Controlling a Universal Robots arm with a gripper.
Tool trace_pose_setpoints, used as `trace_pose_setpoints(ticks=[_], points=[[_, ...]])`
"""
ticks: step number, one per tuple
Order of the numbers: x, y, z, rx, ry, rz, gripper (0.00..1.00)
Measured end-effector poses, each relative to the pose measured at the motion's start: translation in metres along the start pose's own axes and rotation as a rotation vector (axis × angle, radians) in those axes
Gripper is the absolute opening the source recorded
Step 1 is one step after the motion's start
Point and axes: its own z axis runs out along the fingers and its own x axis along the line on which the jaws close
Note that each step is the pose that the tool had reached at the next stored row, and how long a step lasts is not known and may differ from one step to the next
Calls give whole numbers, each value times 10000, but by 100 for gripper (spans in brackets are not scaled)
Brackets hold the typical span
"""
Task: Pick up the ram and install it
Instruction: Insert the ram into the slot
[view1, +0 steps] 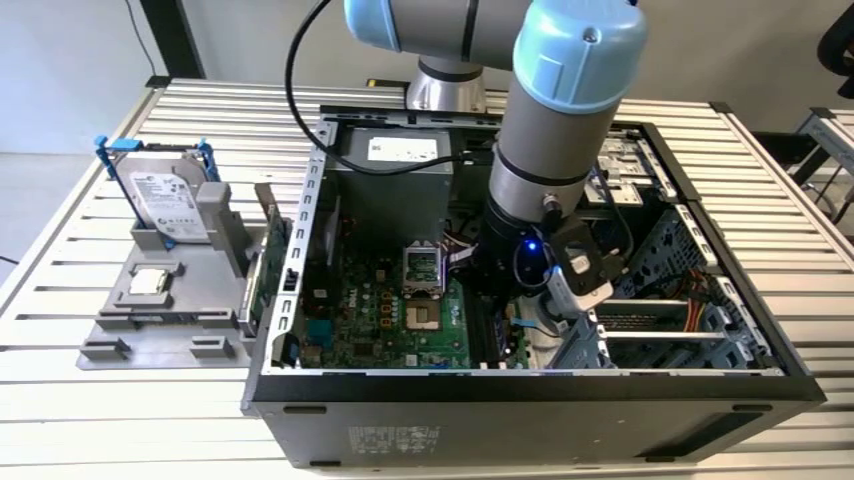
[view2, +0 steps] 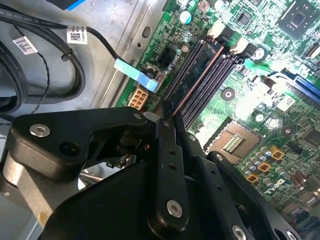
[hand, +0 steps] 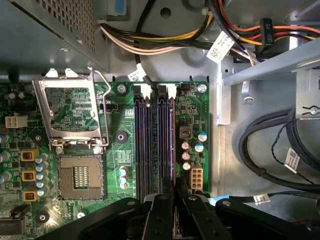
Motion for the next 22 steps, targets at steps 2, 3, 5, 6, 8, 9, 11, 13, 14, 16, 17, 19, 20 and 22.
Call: trace_pose_setpoints(ticks=[2, 3, 5, 6, 8, 9, 11, 13, 14, 16, 17, 19, 20, 22], points=[[0, 1, -9, -3, 1, 55, 0], [0, 1, -15, -1, 1, 86, 0], [-1, 0, -24, 2, 1, 140, 0], [-1, 0, -24, 2, 1, 164, 0], [-1, 0, -24, 5, 2, 180, 0], [-1, 0, -23, 7, 3, 182, 0], [-2, 0, -18, 6, 2, 183, 0], [-6, 1, -18, 9, 2, 181, 0], [-10, 1, -19, 8, 2, 176, 0], [-16, 1, -22, 7, 1, 163, 0], [-17, 1, -23, 8, 1, 162, 0], [-18, 1, -23, 8, 1, 161, 0], [-18, 1, -22, 9, 1, 161, 0], [-19, 3, -15, 12, 2, 161, 0]])
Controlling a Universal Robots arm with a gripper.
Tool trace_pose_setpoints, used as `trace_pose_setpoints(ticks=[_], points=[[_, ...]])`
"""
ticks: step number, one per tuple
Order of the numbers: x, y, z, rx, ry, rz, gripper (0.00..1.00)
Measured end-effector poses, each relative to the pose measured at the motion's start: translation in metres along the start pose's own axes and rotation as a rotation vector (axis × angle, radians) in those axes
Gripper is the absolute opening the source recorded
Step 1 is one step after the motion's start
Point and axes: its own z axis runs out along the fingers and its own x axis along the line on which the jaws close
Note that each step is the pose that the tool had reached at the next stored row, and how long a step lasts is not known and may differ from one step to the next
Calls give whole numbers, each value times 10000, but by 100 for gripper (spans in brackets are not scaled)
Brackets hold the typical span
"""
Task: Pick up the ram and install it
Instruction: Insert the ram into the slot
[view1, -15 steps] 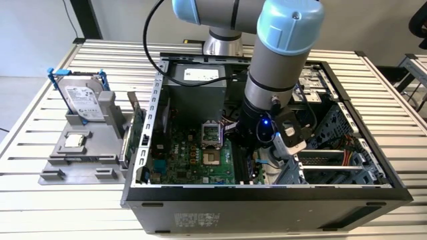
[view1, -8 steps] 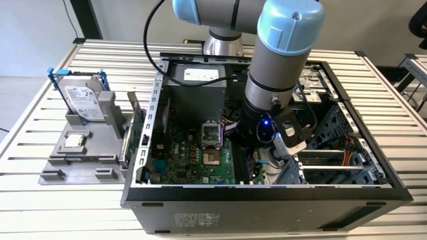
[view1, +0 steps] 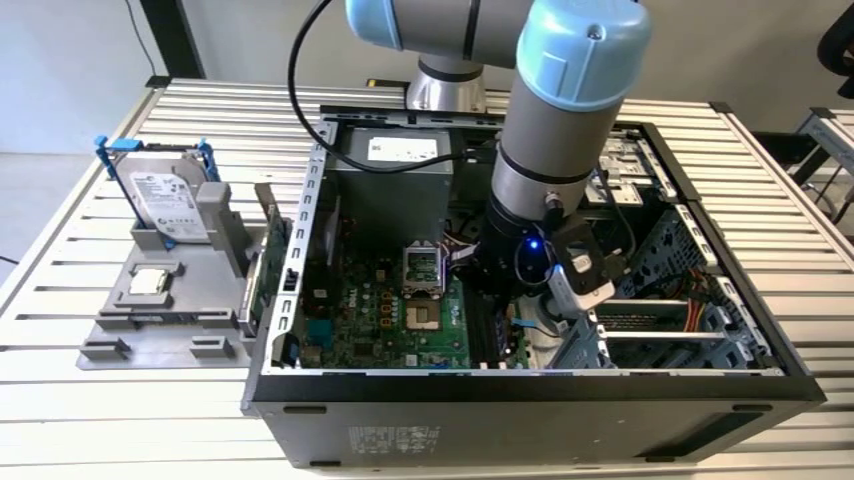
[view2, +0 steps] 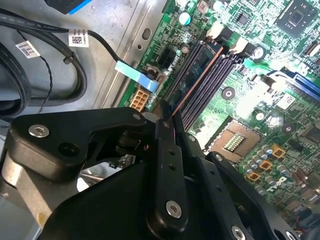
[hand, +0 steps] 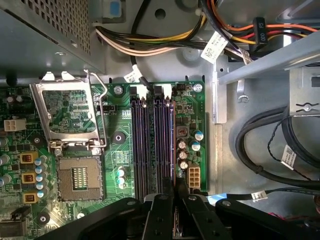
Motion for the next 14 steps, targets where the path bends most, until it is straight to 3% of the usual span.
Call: trace_pose_setpoints(ticks=[8, 14], points=[[-6, 31, 4, -3, 0, 0, 0], [-8, 30, -72, -7, -1, 0, 0]])
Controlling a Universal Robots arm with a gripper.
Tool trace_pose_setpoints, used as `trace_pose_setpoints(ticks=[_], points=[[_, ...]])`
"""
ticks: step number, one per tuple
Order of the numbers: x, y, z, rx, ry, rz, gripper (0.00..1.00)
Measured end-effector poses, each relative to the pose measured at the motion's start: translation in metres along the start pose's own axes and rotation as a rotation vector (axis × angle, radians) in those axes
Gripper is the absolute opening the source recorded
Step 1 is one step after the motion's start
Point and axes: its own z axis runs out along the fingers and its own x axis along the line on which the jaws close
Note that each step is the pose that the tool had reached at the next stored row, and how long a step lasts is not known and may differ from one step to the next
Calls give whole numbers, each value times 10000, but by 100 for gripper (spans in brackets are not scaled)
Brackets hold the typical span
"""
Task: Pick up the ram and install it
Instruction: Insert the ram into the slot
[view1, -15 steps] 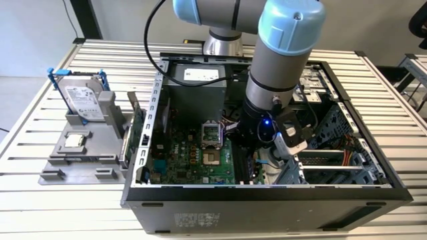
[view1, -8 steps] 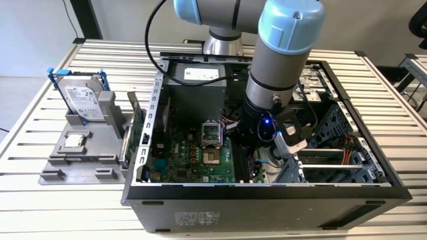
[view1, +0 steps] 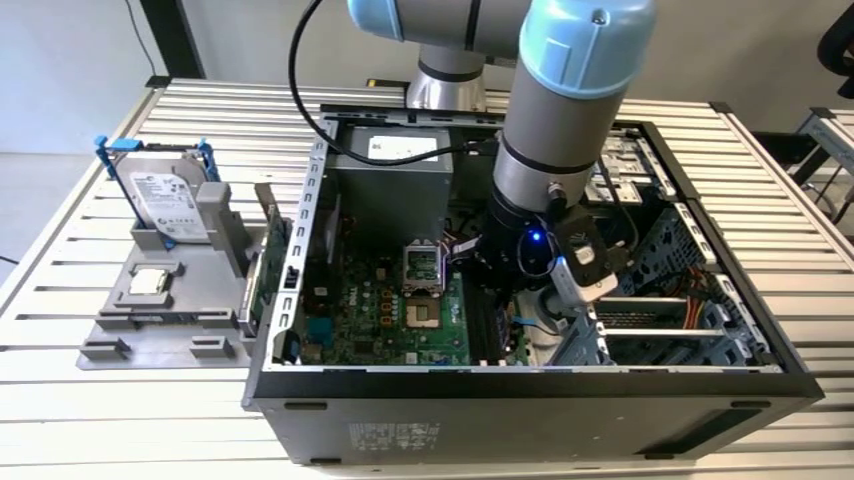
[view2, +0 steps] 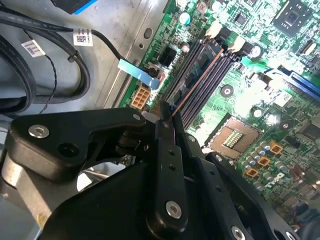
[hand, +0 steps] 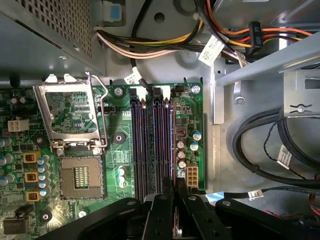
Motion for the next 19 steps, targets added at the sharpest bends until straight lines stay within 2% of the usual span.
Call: trace_pose_setpoints(ticks=[4, 17, 19], points=[[0, 0, -1, -23, 2, 1, 0], [0, 7, -1, -21, 4, 7, 0], [-1, 7, -45, -25, 4, 8, 0]])
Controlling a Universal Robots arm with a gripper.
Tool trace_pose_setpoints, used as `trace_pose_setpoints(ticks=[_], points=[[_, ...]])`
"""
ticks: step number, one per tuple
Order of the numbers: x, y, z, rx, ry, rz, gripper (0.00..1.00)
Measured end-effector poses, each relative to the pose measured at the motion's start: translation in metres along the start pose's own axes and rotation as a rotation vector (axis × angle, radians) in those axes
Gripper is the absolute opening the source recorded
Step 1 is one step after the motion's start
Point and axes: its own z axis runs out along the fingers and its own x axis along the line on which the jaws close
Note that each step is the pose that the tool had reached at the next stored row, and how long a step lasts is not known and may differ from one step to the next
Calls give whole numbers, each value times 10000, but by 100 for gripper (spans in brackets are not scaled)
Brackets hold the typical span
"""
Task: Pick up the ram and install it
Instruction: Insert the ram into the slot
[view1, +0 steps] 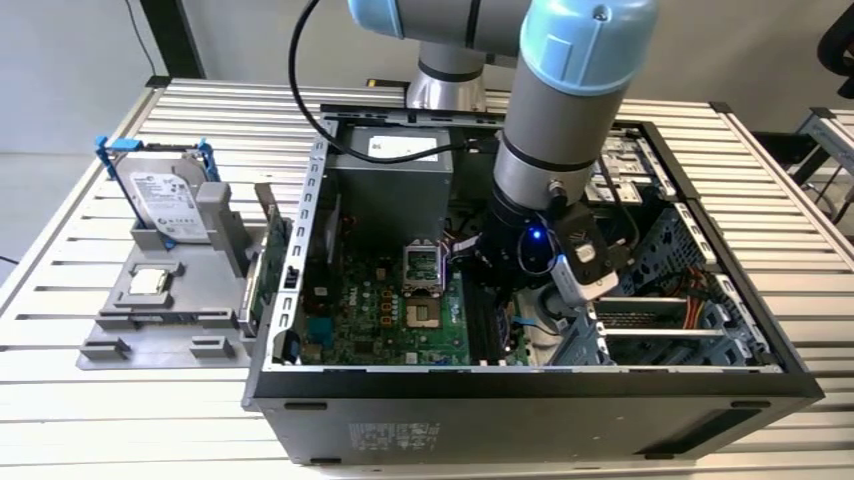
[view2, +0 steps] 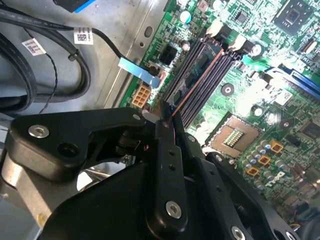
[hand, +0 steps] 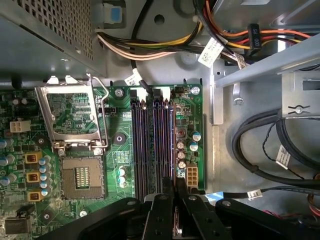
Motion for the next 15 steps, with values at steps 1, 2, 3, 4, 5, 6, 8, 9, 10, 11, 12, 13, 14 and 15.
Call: trace_pose_setpoints(ticks=[1, 2, 3, 4, 5, 6, 8, 9, 10, 11, 12, 13, 14, 15], points=[[-2, 0, -26, -5, 1, 1, 0], [-2, -1, -39, -5, 2, 1, 0], [-3, 0, -40, -11, 1, 1, 0], [-3, 0, -40, -23, 3, 1, 0], [-2, -1, -41, -66, 6, 0, 0], [-3, -1, -41, -150, 11, -1, 0], [-2, -2, -41, -344, 23, 5, 0], [-2, -2, -41, -346, 22, 5, 0], [-2, -2, -41, -348, 24, 6, 0], [-2, -2, -41, -346, 26, 6, 0], [-2, -3, -41, -347, 26, 6, 0], [-2, -6, -40, -346, 26, -1, 0], [-3, -8, -39, -348, 26, -7, 0], [-3, -10, -40, -348, 26, -8, 0]])
